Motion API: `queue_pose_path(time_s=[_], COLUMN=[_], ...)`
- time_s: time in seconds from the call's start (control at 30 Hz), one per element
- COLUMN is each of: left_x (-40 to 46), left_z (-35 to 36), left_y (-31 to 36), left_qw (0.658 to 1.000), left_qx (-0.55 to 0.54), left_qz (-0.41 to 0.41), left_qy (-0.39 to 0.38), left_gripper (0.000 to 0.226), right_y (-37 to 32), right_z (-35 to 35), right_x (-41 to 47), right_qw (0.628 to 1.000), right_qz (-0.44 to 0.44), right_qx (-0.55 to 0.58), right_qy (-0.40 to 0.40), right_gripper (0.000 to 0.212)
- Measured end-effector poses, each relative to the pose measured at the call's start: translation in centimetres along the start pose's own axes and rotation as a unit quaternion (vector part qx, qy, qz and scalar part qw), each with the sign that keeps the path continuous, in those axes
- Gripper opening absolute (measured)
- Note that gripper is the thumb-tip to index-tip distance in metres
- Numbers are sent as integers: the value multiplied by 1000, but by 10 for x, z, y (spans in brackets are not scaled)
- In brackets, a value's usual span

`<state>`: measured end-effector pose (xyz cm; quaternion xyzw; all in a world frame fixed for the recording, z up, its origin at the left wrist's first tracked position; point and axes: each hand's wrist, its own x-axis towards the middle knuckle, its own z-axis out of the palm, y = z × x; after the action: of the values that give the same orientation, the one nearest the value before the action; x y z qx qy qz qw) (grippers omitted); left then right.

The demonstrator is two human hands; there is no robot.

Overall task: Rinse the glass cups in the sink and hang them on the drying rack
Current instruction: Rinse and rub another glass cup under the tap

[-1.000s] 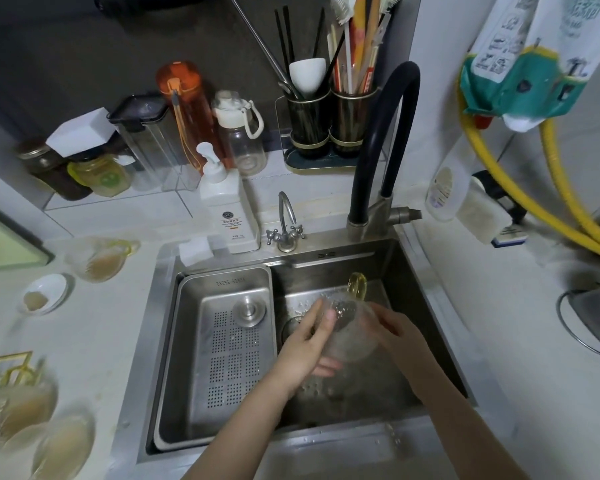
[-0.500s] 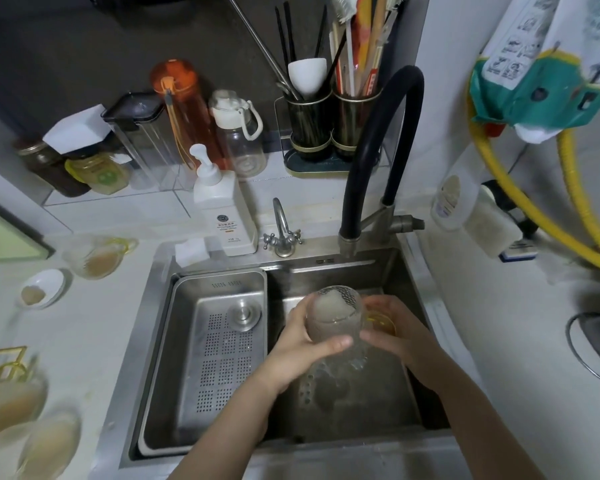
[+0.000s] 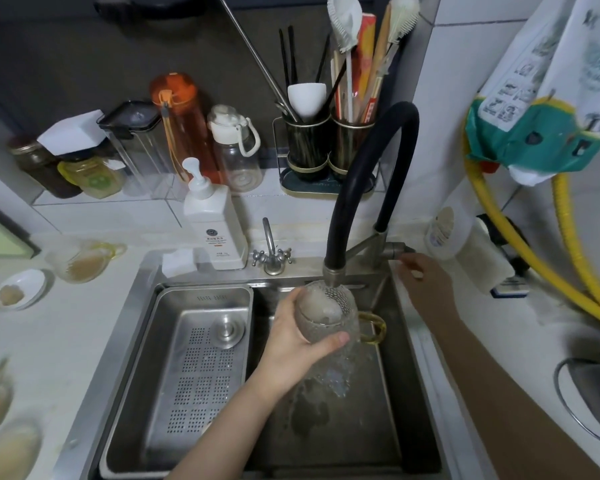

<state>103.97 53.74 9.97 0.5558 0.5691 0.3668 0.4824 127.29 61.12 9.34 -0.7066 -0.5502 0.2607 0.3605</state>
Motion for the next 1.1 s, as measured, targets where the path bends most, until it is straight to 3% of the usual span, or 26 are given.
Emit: queue_pose_path(time_s=[0.1, 0.17, 0.27, 0.33, 0.53, 0.83, 1.1], left_x=[2, 4, 5, 7, 12, 7, 2], left_z=[3, 6, 9, 9, 14, 14, 14], left_y=[5, 8, 11, 12, 14, 11, 9], left_qw=[1000, 1000, 1000, 1000, 999, 1000, 1000], left_qx=[1, 6, 20, 26, 32, 17, -14], left_qz=[6, 7, 12, 15, 16, -5, -3], left_qy=[-4, -5, -3, 1, 4, -2, -11], left_gripper=[83, 75, 76, 77, 76, 86, 80], right_y=[21, 30, 39, 40, 43, 58, 65], right_z=[5, 11, 20, 21, 18, 17, 20], right_x=[30, 43, 55, 61, 66, 76, 79], right_qw=[996, 995, 993, 988, 993, 991, 992], right_qz=[-29, 6, 1, 13, 37, 19, 17], right_qx=[-67, -82, -119, -151, -104, -120, -114], right_qy=[52, 51, 26, 27, 49, 58, 58], right_gripper=[21, 28, 9, 13, 27, 28, 27])
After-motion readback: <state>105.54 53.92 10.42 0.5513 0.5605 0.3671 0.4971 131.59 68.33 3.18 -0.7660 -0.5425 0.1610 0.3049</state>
